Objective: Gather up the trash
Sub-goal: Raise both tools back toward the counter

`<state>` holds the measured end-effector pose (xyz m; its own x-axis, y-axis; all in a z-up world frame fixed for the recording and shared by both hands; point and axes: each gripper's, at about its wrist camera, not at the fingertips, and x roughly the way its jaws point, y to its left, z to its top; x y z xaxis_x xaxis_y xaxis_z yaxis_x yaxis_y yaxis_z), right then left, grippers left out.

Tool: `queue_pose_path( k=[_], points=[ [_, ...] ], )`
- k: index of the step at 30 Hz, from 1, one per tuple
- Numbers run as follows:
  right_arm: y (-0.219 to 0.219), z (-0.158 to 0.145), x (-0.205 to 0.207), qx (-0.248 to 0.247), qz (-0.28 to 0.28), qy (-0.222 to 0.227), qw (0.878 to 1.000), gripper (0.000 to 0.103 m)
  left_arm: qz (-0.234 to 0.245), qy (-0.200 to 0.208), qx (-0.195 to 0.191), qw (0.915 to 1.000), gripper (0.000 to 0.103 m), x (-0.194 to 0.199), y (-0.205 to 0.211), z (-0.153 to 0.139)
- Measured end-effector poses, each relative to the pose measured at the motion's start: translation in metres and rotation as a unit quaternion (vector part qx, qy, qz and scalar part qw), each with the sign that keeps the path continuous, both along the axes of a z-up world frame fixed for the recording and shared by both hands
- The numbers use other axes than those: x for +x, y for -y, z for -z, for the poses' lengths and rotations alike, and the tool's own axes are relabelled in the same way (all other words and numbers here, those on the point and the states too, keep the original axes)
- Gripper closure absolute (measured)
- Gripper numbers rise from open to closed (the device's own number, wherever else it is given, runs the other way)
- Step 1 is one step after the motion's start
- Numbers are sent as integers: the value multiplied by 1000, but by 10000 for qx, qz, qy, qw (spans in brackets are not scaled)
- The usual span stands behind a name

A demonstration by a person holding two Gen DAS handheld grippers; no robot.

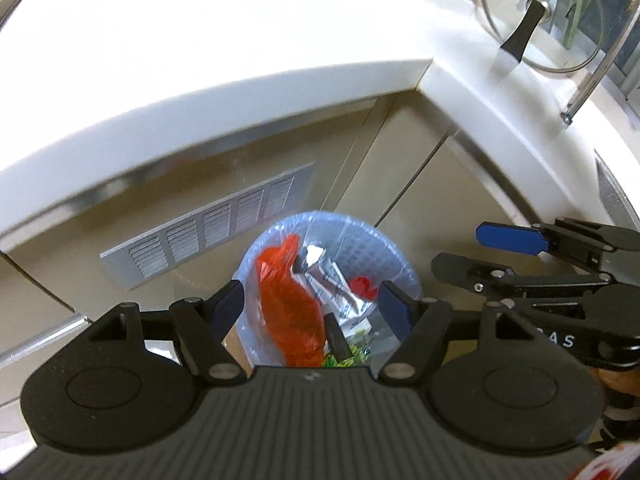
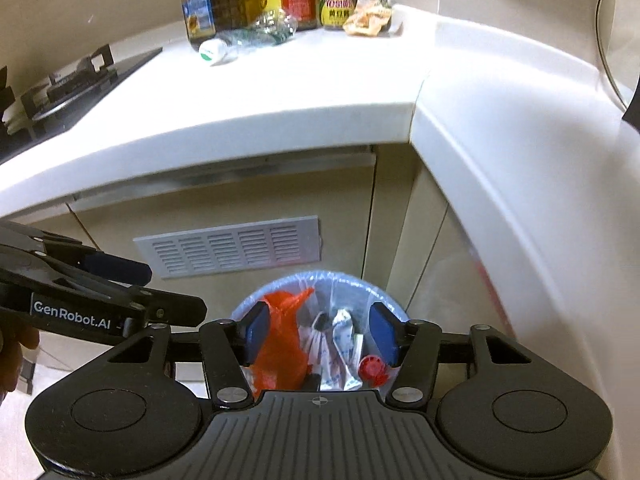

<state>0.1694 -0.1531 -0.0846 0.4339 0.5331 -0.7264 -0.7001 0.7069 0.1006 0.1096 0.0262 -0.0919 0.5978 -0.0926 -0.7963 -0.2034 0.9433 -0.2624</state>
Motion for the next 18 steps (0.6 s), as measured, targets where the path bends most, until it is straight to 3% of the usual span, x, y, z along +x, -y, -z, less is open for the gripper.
queue_pose_path(
  k=[5, 10, 18],
  points=[
    [2, -21, 2, 297, 57, 236, 9993, 45, 128, 350, 204, 9991, 32, -2, 2, -25],
    [4, -51, 3, 639, 246, 681, 9953, 41, 3, 761, 96, 9971, 32, -2, -3, -52],
    [2, -81, 15, 804, 602, 1020, 9897, 35, -71, 1337, 227, 9907, 32, 5, -20, -93]
  ],
)
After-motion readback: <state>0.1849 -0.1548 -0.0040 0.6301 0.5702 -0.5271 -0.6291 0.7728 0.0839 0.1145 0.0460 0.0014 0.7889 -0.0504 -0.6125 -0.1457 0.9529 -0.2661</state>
